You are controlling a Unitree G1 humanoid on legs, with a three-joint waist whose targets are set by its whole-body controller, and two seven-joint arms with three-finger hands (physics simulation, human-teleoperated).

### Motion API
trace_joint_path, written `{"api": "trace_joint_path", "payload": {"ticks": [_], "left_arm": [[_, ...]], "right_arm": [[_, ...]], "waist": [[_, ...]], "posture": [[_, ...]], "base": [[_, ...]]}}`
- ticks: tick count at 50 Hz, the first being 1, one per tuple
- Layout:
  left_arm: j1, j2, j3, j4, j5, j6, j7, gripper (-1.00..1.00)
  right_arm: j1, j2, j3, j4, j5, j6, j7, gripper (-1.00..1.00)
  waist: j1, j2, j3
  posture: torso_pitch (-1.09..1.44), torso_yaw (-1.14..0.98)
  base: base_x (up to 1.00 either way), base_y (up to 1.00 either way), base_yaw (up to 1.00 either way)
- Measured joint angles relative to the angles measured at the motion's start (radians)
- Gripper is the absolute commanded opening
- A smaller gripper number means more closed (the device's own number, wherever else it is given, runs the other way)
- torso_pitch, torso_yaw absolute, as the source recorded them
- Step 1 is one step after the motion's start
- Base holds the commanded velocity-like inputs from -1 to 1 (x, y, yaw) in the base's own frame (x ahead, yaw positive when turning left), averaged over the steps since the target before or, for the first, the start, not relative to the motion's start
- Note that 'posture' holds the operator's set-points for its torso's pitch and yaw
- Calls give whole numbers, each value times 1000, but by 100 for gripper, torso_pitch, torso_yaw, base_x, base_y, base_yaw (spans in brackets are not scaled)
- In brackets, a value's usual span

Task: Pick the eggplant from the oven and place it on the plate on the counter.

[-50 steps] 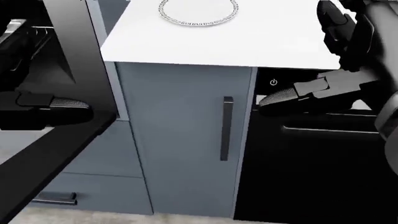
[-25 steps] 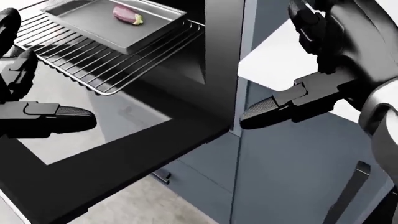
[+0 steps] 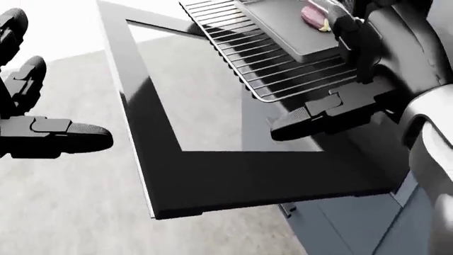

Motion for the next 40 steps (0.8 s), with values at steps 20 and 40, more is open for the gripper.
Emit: {"api": "trace_joint_path", "payload": {"ticks": [20, 40], "left_arm": [[26, -26, -41, 10, 43, -40, -42, 100], [6, -7, -8, 2, 72, -38, -56, 100]], "right_arm": [[9, 4, -23, 28, -35, -41, 16, 100], [-16, -18, -50, 38, -1, -46, 32, 100]], "waist": [[-26, -89, 11], [-43, -3, 33]], "posture": [[0, 0], [0, 0]], "base": [[9, -19, 30], [10, -13, 65]]}}
